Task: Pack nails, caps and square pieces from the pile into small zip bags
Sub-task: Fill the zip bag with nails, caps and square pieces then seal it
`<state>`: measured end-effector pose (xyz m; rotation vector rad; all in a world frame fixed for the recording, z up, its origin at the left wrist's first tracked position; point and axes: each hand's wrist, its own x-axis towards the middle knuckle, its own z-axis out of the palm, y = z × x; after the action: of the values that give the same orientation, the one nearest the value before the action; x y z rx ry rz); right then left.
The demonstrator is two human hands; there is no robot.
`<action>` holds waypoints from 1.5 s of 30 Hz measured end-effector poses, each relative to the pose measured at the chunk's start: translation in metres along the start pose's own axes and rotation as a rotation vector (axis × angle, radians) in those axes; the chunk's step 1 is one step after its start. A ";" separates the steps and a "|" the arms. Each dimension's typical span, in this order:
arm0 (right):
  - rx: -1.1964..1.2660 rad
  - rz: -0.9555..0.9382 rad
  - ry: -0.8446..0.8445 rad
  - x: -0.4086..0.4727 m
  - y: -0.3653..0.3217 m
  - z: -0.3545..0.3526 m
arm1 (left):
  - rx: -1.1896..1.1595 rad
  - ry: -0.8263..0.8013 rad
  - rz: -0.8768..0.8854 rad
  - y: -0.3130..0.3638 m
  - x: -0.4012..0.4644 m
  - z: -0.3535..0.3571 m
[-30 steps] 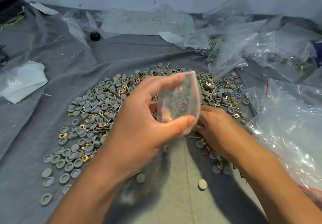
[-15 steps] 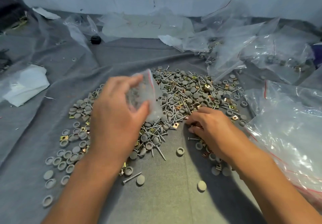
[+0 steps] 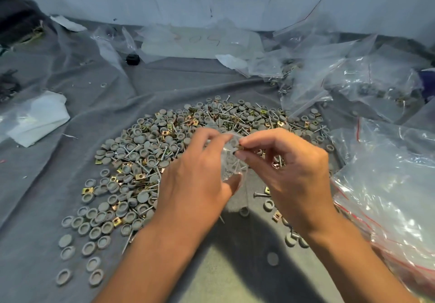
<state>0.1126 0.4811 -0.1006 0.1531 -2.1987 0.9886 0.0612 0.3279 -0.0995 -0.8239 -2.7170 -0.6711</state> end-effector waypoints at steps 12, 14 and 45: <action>-0.265 0.303 -0.208 0.001 0.036 -0.007 | -0.055 0.018 -0.086 -0.009 -0.001 -0.001; -0.411 0.362 -0.438 -0.006 0.045 -0.001 | -0.074 0.043 -0.108 -0.011 0.000 -0.001; -0.322 0.447 -0.388 -0.004 0.053 -0.009 | -0.117 0.037 -0.119 -0.012 -0.001 -0.003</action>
<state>0.1016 0.5237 -0.1312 -0.3378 -2.7929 0.8677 0.0550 0.3170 -0.1015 -0.6714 -2.7315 -0.8685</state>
